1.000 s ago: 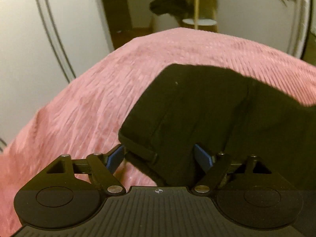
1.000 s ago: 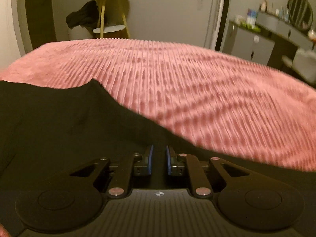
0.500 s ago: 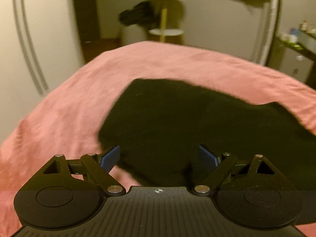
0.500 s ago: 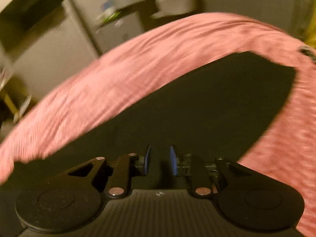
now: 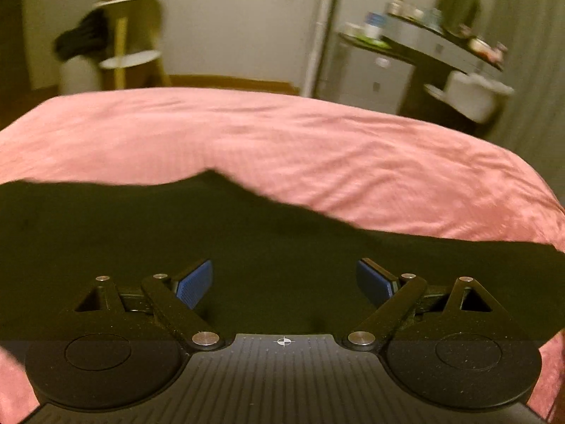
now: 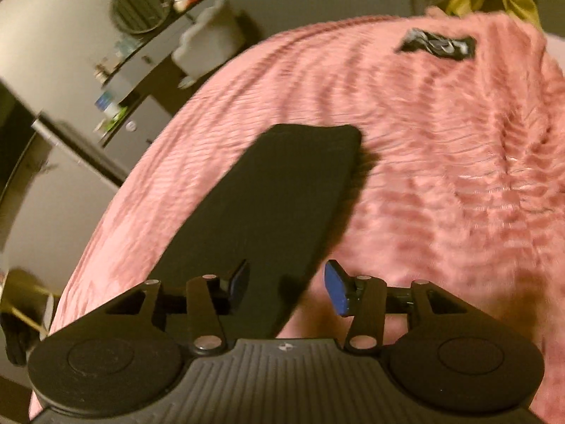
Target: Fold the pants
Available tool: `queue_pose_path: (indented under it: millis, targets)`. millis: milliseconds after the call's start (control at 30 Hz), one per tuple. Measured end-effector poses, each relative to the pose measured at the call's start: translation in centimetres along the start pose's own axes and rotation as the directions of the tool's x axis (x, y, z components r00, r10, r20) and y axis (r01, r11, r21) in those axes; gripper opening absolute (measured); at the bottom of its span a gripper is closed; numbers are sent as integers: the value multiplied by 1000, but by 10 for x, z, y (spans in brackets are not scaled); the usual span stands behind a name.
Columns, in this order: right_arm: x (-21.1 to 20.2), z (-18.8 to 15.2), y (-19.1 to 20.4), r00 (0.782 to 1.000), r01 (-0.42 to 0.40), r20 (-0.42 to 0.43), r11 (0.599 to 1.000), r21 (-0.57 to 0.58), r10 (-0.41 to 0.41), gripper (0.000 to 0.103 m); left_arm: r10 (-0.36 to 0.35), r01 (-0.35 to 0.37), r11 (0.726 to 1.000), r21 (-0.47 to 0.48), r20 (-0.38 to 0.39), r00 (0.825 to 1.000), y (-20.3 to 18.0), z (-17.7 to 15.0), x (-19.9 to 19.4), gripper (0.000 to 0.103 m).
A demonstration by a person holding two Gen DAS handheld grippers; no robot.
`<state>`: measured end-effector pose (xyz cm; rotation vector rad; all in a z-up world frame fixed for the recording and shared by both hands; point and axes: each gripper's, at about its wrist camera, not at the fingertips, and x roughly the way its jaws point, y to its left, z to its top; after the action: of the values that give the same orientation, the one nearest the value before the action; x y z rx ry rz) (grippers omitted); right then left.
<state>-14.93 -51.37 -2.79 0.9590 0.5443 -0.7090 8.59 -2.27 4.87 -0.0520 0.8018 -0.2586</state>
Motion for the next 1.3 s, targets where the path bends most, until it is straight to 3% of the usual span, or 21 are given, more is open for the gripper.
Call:
queue_pose_path:
  millis: [200,233,333,367,467,533,600,633,667,700,733,767,800,833,867,1033,1100,1133,1167,1233,1300]
  targets:
    - [48,38,-24,998,-64,6,996,68,64,57,-103,111,984,137,-67,992,-92,16,78,93]
    - [52,43,-23,996,-87,16,995,51,86,51,-114,127,981,150,-88,990,-104,18,92,93]
    - [57,50,-18,992,-124,18,992,-16,124,18,-88,115,970,213,-131,987,-132,19,127,92]
    - [58,51,-18,991,-135,16,990,-27,136,17,-63,97,966,239,-147,987,-138,17,136,90]
    - [56,54,-20,985,-166,28,985,-52,168,14,-33,66,963,261,-129,991,-144,13,150,73]
    - [50,57,-18,975,-214,46,975,-56,217,12,-18,48,966,254,-120,993,-144,13,151,47]
    - [39,61,-9,959,-261,91,961,-95,269,10,43,-19,969,246,-90,995,-146,17,148,31]
    - [32,61,-4,944,-287,131,950,-121,302,9,77,-57,967,247,-72,994,-146,18,146,29]
    - [27,60,-3,930,-306,169,942,-134,326,9,92,-75,967,242,-58,994,-147,19,142,32]
    - [27,60,-5,926,-307,189,943,-129,327,9,75,-61,971,233,-53,996,-145,21,136,43]
    - [33,59,-8,937,-278,185,954,-111,295,11,45,-32,975,222,-54,998,-144,21,128,65]
    - [43,58,-12,959,-220,161,971,-92,232,22,17,-6,978,209,-53,998,-144,20,121,76]
    - [53,57,-18,978,-167,112,984,-70,174,24,-6,16,981,196,-49,999,-143,18,114,90]
    - [64,56,-24,988,-139,55,989,-49,142,34,-30,39,982,186,-51,998,-143,16,109,94]
    - [70,54,-30,988,-153,17,988,-29,154,39,-49,60,982,180,-62,997,-143,14,106,95]
    - [71,57,-42,966,-257,36,965,59,255,42,-109,126,985,121,-144,984,-141,-2,107,96]
    - [69,58,-42,960,-279,46,958,64,276,27,-121,140,984,113,-161,979,-138,-8,108,96]
    - [69,57,-40,955,-293,54,955,45,291,12,-114,135,984,119,-167,979,-138,-10,109,96]
    - [69,58,-39,951,-307,59,951,39,304,11,-107,129,984,127,-167,980,-136,-10,111,96]
    - [75,59,-39,953,-301,57,952,51,298,15,-80,102,986,131,-165,983,-135,-12,113,96]
    - [84,58,-41,962,-272,41,959,77,269,29,-72,94,987,128,-166,983,-134,-11,114,96]
